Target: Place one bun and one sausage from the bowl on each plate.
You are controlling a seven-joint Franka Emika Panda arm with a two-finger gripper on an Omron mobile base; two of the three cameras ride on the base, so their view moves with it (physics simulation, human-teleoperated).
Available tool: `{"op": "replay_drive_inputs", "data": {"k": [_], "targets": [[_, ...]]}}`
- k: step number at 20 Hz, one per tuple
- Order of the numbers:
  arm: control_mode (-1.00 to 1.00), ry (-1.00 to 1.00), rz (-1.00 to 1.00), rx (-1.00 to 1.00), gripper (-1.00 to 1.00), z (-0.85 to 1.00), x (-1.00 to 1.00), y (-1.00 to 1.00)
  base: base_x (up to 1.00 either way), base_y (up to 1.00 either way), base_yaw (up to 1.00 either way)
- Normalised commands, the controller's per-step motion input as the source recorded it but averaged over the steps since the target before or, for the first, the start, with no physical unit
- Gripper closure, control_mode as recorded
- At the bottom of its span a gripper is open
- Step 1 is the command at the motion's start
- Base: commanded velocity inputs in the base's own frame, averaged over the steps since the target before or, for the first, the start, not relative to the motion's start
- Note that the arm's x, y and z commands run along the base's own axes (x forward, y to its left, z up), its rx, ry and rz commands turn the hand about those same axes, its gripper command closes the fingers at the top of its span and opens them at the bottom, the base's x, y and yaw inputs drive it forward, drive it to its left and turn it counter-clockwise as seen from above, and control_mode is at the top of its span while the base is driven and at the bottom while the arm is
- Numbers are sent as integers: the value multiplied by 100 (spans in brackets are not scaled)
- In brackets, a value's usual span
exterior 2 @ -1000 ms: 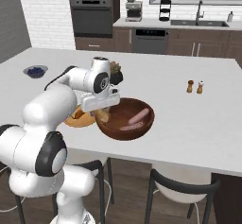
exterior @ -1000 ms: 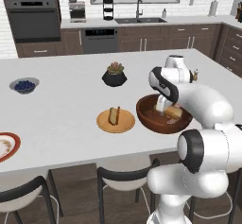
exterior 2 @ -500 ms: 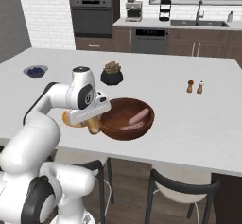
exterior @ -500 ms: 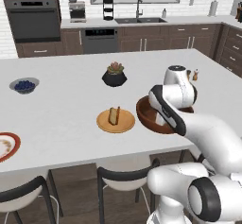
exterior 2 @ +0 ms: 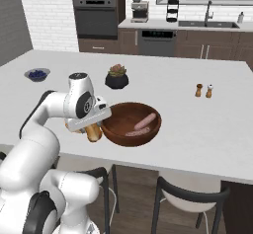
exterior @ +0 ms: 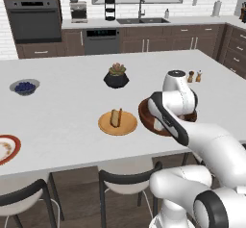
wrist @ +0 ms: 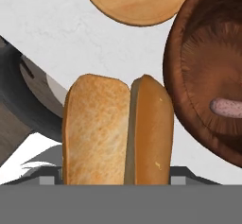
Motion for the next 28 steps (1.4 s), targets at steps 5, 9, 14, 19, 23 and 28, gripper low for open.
{"op": "replay_drive_inputs", "data": {"k": [5, 9, 14, 19, 23, 28], "targets": [[100, 0, 0, 0, 100, 0, 0, 0, -6, 97, -22], [100, 0, 0, 0, 100, 0, 0, 0, 0, 100, -23], [100, 0, 0, 0, 100, 0, 0, 0, 0, 100, -20], [100, 0, 0, 0, 100, 0, 0, 0, 0, 100, -17], [100, 0, 0, 0, 100, 0, 0, 0, -15, 77, -1], [100, 0, 0, 0, 100, 0, 0, 0, -58, 65, 10]]}}
